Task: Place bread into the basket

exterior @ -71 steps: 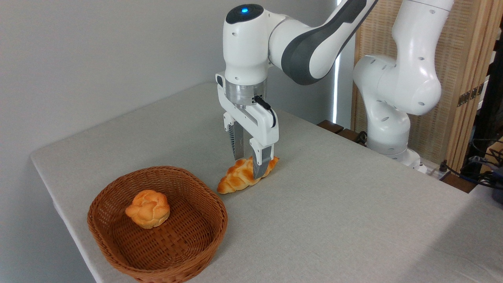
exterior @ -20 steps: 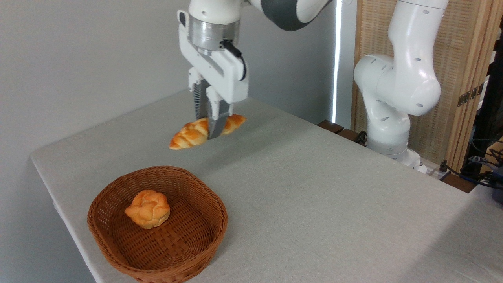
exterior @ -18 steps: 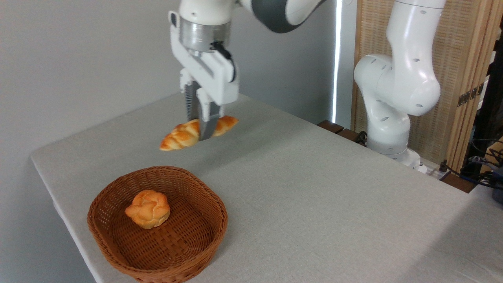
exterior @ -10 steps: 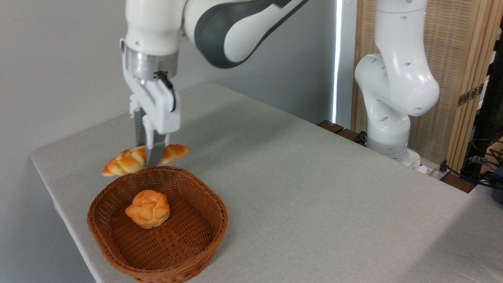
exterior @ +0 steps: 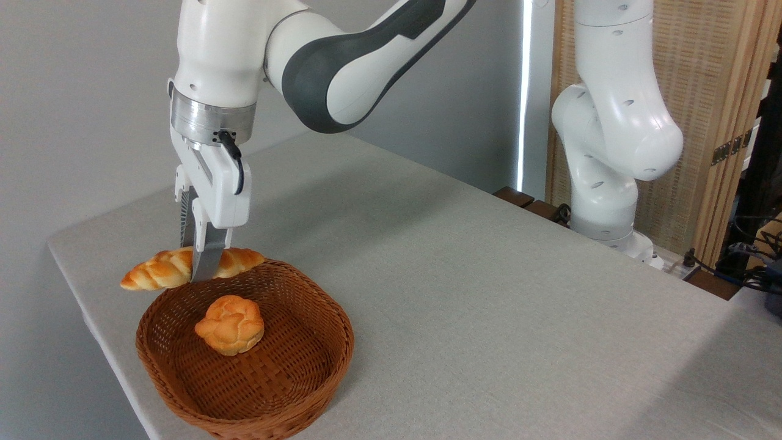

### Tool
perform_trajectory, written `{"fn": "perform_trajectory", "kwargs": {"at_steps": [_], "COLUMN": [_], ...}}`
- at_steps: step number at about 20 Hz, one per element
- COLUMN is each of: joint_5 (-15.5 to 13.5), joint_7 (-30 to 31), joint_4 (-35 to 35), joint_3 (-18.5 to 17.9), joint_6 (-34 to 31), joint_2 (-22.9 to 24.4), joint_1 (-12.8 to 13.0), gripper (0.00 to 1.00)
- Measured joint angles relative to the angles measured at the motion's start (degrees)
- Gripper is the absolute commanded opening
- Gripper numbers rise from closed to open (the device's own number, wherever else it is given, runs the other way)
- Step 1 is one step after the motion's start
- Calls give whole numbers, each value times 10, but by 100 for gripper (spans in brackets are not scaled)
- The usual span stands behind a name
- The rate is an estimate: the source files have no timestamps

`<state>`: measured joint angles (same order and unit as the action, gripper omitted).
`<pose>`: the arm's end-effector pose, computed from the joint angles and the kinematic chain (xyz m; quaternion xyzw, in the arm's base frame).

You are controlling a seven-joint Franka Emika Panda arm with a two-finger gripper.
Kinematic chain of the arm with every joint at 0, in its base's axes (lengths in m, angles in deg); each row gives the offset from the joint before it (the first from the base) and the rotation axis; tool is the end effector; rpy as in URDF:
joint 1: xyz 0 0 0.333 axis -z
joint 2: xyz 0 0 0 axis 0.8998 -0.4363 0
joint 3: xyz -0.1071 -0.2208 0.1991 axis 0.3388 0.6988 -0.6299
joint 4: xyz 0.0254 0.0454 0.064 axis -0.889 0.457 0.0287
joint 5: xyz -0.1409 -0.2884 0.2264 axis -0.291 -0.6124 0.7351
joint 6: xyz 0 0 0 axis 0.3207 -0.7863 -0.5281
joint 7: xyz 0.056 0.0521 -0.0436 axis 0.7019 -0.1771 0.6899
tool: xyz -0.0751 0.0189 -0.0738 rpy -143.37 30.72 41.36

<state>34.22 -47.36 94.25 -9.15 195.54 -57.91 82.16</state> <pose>0.6161 -0.1297 0.5179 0.8763 -0.4366 0.1999 0.0396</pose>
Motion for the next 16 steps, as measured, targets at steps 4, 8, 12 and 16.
{"fn": "perform_trajectory", "kwargs": {"at_steps": [4, 8, 12, 16], "joint_5": [0, 0, 0, 0], "joint_7": [-1, -1, -1, -1], "joint_4": [0, 0, 0, 0], "joint_3": [0, 0, 0, 0], "joint_6": [0, 0, 0, 0], "joint_2": [0, 0, 0, 0], "joint_1": [0, 0, -2, -2], "gripper": [74, 77, 78, 84]}}
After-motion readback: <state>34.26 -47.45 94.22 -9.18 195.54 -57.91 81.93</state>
